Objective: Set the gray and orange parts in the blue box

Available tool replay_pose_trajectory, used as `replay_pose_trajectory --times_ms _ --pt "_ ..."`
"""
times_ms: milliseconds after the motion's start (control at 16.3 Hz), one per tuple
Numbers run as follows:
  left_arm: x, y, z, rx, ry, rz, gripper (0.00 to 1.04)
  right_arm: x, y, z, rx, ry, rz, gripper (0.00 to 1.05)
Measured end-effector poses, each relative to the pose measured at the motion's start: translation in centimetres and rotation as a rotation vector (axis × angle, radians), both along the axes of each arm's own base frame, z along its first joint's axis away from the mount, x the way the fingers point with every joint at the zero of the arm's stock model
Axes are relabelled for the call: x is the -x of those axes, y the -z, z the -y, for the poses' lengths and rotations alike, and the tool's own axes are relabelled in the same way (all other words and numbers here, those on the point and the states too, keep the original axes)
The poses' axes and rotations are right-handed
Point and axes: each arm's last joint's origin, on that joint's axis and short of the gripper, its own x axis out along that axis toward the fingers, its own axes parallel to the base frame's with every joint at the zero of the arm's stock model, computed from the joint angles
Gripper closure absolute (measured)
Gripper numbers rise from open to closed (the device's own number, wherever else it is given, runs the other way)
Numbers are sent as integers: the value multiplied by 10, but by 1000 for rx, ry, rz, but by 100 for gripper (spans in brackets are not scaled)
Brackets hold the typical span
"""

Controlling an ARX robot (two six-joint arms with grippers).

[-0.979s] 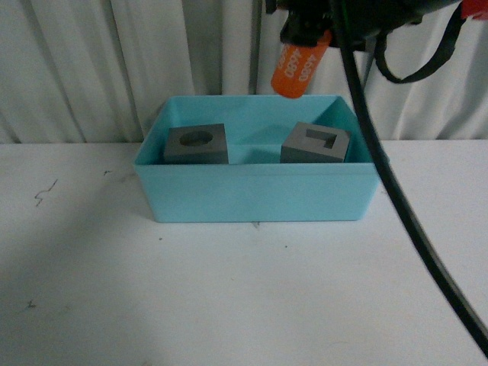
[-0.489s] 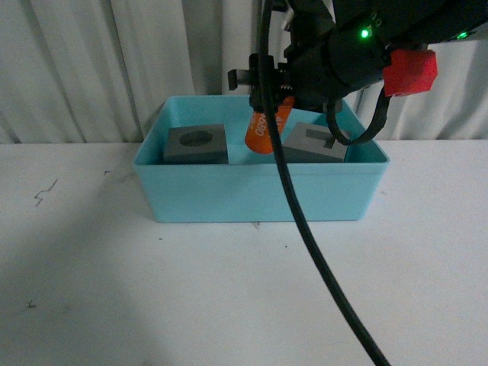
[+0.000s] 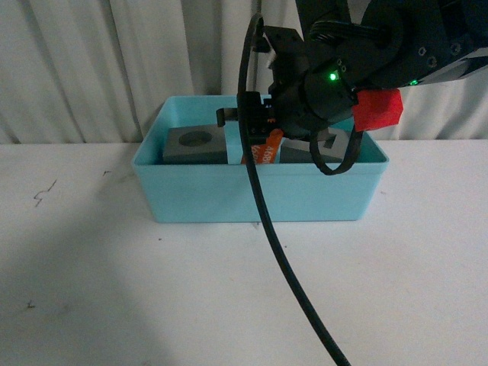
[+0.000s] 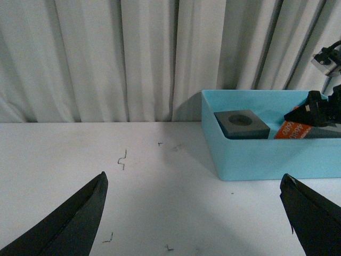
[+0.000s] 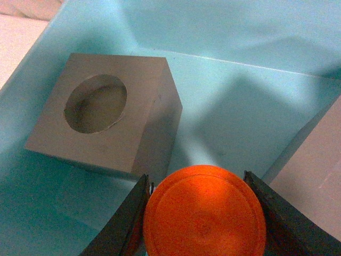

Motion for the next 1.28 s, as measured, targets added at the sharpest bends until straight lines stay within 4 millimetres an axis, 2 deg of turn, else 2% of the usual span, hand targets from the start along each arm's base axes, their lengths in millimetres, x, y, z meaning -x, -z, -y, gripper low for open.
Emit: replay_pose_trajectory --times_ms 61,245,367,428,612,795,979,1162,1285 --pt "0 0 0 0 0 -1 7 2 3 -6 6 -7 -2 55" --pt "0 0 0 0 0 -1 7 2 -2 -9 -27 -7 45 25" --pt "0 0 0 0 0 0 7 8 -12 -5 -64 6 82 9" --pt "0 0 0 0 0 0 7 12 -22 -3 -91 11 113 4" --pt "0 0 0 0 0 -1 7 41 -86 21 -175 30 287 7" --pt "0 0 0 0 0 -1 7 67 -127 41 -218 49 401 6" --pt "0 0 0 0 0 -1 7 85 -145 53 -231 62 448 6" --pt "0 0 0 0 0 -1 7 118 -162 76 -226 97 500 6" --pt "0 0 0 0 0 0 7 136 -163 88 -203 120 500 6"
